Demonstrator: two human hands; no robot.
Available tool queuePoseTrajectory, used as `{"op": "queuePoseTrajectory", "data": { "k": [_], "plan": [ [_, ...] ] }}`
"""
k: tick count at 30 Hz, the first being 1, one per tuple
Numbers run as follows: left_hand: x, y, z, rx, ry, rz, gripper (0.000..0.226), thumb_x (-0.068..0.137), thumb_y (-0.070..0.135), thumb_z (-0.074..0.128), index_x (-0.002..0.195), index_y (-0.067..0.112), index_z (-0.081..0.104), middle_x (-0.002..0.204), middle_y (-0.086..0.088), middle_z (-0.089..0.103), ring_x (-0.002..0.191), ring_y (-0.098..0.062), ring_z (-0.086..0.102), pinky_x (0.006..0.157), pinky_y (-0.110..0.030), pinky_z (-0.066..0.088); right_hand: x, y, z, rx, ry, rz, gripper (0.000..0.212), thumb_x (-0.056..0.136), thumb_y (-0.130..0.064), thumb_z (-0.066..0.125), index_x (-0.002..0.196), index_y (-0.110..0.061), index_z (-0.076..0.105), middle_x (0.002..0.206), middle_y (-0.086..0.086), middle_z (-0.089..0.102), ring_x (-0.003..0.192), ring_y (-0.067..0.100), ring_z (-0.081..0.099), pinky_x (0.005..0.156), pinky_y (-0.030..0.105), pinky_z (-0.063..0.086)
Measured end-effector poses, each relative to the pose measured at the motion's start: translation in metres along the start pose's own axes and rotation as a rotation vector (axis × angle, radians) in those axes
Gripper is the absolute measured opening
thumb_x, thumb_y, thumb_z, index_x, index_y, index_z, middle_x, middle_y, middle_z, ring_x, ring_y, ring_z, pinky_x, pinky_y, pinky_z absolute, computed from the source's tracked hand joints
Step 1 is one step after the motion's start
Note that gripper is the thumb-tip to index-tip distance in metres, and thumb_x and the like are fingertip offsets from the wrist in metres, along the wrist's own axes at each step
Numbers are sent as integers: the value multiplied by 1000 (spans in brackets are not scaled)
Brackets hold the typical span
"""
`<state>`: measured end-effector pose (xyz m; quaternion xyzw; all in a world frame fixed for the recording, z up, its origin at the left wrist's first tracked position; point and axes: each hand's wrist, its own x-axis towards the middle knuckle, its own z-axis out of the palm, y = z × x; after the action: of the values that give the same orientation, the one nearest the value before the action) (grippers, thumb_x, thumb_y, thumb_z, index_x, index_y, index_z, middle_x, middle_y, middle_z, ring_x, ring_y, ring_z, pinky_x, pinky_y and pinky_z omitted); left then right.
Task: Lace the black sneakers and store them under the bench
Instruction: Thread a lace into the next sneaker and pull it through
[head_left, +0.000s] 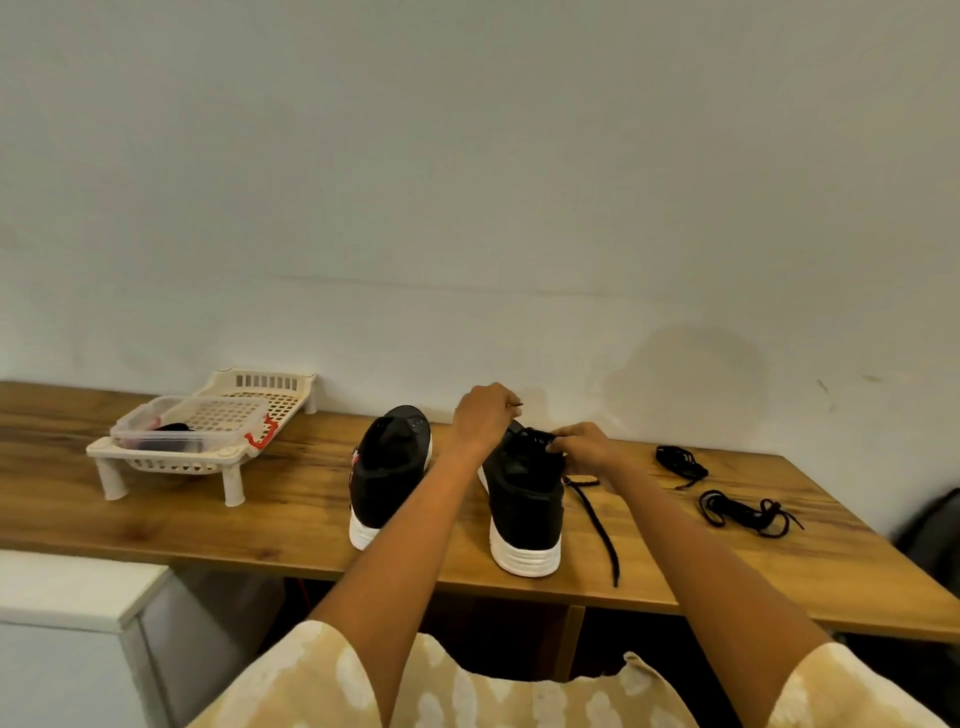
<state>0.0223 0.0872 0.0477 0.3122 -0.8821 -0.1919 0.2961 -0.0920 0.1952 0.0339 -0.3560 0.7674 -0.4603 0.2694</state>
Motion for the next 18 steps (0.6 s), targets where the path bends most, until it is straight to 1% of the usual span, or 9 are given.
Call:
{"op": "queuePoseTrajectory", "data": {
  "k": [2,5,7,10,13,16,18],
  "plan": [
    [-3,3,8,-85,-86,-49,27,86,11,65,112,6,68,109,-12,70,104,-25,64,91,-34,49,-2,2,-2,76,-27,17,25,91,6,47,112,11,59,92,18,57,73,21,57,60,25,48],
    [-5,5,22,-123,-61,-86,15,80,12,73,94,6,72,99,-11,71,94,-24,65,83,-32,51,-3,4,-5,134,-60,30,21,92,5,47,107,5,61,85,12,61,73,18,61,56,21,51],
    [-5,6,32,-137,-52,-112,11,79,13,74,88,6,75,95,-10,73,90,-22,67,80,-29,51,-2,5,-6,149,-69,32,20,92,4,47,105,6,62,85,12,62,74,18,62,54,20,52],
    [-6,7,44,-153,-19,-137,9,82,14,71,87,9,76,93,-8,73,89,-21,67,76,-27,50,0,5,-7,138,-75,24,21,91,4,48,104,6,63,88,14,63,75,19,63,57,22,53],
    [-7,5,50,-174,26,-161,12,85,17,69,91,10,76,95,-7,73,90,-20,67,71,-24,48,2,6,-8,133,-80,25,20,90,4,49,104,7,64,85,13,63,72,19,62,53,21,50],
    [-5,1,51,-146,21,-149,11,85,20,68,89,14,77,94,-4,74,89,-19,67,72,-27,51,3,6,-7,133,-83,17,19,89,2,52,103,5,65,85,13,65,70,18,64,53,20,51],
    [-3,-1,48,-109,0,-106,10,85,19,67,85,16,77,92,-3,74,88,-18,67,73,-29,52,4,7,-7,122,-80,13,17,89,-1,54,100,4,66,84,13,66,69,18,65,52,20,51]
  ]
}}
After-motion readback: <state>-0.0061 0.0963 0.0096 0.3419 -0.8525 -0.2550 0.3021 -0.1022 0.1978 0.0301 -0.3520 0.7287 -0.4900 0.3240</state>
